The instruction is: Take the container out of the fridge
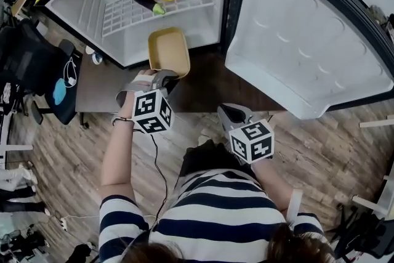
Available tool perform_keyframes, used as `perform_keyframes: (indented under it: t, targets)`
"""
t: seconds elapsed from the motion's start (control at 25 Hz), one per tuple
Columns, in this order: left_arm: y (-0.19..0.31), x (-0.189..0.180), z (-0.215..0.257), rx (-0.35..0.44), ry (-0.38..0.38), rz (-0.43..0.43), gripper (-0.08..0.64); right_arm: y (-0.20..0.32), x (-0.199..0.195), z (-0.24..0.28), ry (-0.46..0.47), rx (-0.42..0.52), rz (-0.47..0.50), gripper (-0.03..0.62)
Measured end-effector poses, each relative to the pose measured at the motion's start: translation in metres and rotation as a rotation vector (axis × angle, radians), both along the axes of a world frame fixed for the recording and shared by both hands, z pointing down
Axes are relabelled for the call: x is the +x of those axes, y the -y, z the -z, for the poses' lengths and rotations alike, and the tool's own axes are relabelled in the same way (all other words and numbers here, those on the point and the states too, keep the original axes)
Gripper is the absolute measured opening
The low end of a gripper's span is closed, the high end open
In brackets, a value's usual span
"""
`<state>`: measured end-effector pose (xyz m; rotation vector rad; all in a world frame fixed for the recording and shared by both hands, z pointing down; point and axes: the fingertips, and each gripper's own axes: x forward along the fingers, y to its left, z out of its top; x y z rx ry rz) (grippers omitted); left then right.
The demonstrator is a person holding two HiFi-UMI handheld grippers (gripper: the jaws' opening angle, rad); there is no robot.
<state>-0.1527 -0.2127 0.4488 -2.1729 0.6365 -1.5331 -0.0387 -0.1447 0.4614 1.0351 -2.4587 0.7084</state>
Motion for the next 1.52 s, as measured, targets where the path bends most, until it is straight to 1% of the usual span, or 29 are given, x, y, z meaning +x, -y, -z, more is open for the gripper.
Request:
perform_keyframes:
  t: [0.4, 0.76, 1.08, 1.52]
  targets:
    - [-0.054, 0.008, 0.015, -0.009, -0.012, 0.029, 0.0, -0.009, 0.001, 0.015, 0.007, 0.048, 0.036, -0.006]
    - [-0.094, 0.013, 0.012, -0.056, -0.033, 0.043, 0.0, -0.005, -0.004, 0.027, 0.008, 0.089, 0.052, -0.006]
    - [-0.115, 0.021, 0.003, -0.098, -0.05, 0.059, 0.0, 0.0, 0.002, 0.036, -0.007, 0.128, 0.052, -0.006]
    - [-0.133, 0.034, -0.012, -0.153, -0.058, 0.061, 0.0, 0.001, 0.008, 0.03, -0.036, 0.137, 0.057, -0.006]
